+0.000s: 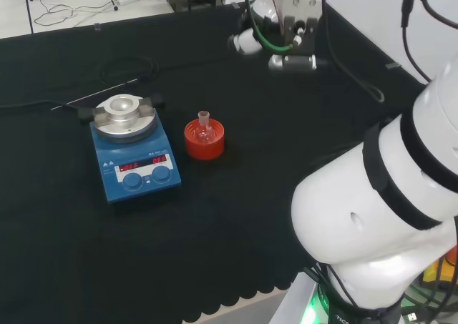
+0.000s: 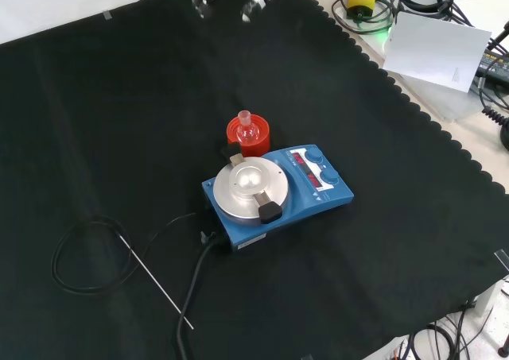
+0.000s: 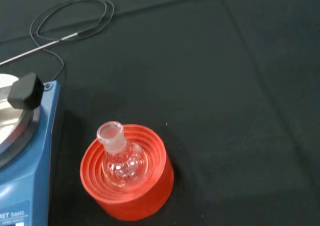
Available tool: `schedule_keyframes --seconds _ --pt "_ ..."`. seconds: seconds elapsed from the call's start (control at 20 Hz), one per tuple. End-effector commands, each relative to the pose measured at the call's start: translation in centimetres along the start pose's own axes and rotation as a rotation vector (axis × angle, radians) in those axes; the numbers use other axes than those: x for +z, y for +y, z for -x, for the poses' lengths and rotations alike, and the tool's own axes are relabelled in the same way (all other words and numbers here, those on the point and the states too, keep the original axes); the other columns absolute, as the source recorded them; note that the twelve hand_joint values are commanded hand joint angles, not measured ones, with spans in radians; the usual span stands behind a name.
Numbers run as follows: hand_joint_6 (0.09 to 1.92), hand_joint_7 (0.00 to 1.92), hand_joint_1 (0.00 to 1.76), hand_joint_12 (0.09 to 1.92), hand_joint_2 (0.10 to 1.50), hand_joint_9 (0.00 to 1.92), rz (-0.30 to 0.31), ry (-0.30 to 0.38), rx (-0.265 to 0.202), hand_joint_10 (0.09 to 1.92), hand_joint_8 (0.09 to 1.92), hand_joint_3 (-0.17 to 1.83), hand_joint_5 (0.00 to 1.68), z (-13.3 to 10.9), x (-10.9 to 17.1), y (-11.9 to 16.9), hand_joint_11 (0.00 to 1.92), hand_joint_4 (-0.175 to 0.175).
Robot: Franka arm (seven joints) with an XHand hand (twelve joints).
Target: Pick up the round-bottom flask.
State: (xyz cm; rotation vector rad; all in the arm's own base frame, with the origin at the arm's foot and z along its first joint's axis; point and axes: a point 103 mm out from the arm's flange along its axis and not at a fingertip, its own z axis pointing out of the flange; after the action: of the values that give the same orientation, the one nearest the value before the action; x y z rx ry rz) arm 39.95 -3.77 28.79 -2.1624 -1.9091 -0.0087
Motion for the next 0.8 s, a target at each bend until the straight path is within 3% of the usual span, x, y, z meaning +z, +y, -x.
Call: schedule_keyframes --seconds 0.05,0.3,0.8 --pt "0.31 0.25 0.75 1.42 0.93 0.38 -0.035 0.07 -0.005 0.71 0.7 0.29 0.53 0.8 4.9 1.2 0.06 -0.027" --pt "0.33 0.27 0.81 1.42 0.76 0.41 -0.058 0.081 -0.034 0.71 0.7 0.53 0.54 -0.5 7.4 1.5 0.08 -0.027" --pt "0.32 0.28 0.83 1.41 0.67 0.45 -0.096 0.107 -0.085 0.71 0.71 0.59 0.49 -2.1 11.1 2.6 0.12 -0.024"
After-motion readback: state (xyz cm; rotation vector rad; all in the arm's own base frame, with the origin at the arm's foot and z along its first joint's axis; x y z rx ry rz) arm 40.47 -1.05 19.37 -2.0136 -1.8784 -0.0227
